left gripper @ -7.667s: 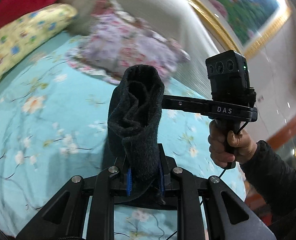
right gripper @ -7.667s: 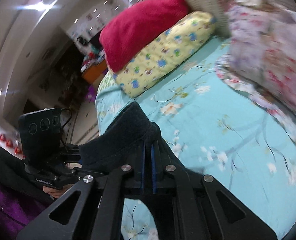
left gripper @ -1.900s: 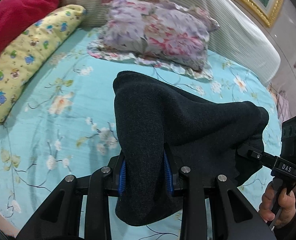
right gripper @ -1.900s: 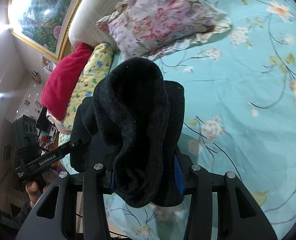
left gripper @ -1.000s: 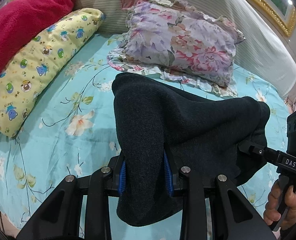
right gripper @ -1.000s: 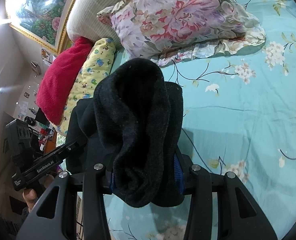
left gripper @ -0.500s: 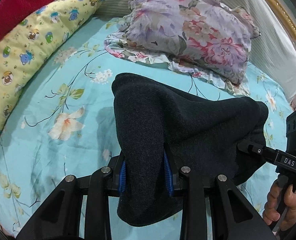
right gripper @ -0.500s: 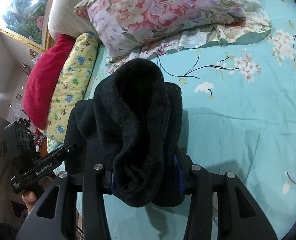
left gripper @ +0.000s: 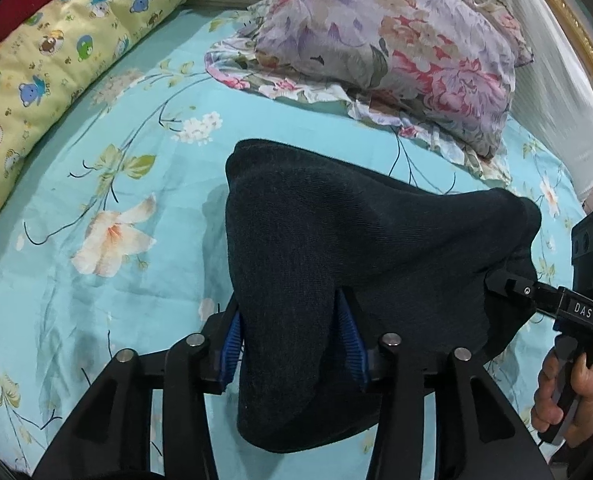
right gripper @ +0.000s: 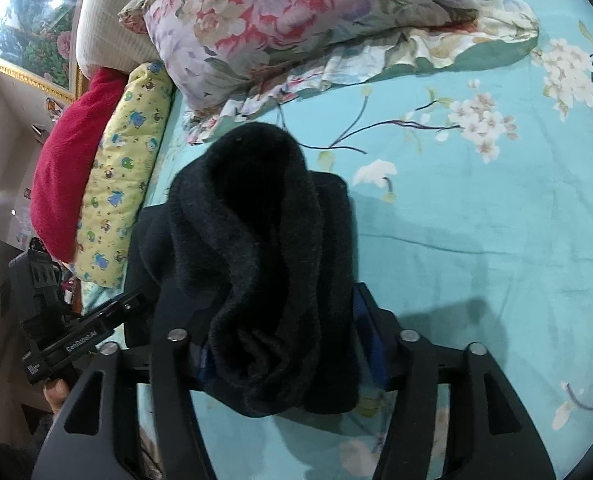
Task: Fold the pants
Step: 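Open both grippers and withdraw them from the folded pants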
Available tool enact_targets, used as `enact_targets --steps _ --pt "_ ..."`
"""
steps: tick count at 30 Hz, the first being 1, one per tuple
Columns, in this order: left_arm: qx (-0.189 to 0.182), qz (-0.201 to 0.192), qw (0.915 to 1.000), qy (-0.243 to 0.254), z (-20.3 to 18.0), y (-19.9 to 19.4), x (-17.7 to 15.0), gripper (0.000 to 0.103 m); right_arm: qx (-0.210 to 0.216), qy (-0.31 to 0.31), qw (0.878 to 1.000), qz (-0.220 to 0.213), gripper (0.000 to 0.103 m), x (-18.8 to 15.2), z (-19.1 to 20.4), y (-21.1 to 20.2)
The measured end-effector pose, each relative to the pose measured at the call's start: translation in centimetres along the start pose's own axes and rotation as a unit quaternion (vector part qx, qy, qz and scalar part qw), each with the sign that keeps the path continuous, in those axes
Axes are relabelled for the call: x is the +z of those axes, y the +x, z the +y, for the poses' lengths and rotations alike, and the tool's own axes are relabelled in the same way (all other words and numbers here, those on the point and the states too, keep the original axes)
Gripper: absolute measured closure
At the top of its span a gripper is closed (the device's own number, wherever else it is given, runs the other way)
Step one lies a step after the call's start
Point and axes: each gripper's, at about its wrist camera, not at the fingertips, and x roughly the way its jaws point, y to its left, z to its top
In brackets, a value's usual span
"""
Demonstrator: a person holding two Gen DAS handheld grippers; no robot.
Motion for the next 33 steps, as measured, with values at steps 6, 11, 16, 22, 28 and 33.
enact_targets --steps 6,11,16,22,28,33 --pt "-0.005 0.001 1.0 0.004 0.4 0.2 -0.2 0.039 0.004 -0.015 1.0 -0.006 0.031 0.1 -1.4 0.3" --pt "0.002 0.001 1.0 0.009 0.5 -0.4 -0.3 0.037 0.007 -0.024 1.0 -0.007 0.03 0.0 -1.5 -0.4" --pt "0.004 0.0 1.0 0.005 0.6 -1.0 -0.6 0.036 -0.009 -0.027 0.999 -0.016 0.029 -0.3 -1.7 -1.9" --pt "0.027 -0.004 0.9995 0.013 0.5 -1.8 -1.3 0.036 -0.034 -0.031 0.998 -0.042 0.029 -0.6 -1.0 -3.7" --pt "0.032 -0.001 0.9994 0.011 0.9 -2.8 -2.7 0.036 -0.056 -0.026 0.996 -0.058 0.029 -1.2 -1.2 -5.7" --pt "0.042 -0.001 0.999 0.017 0.8 -3.6 -3.8 0.036 -0.054 -0.027 0.995 -0.075 0.028 -2.3 -0.7 -7.5"
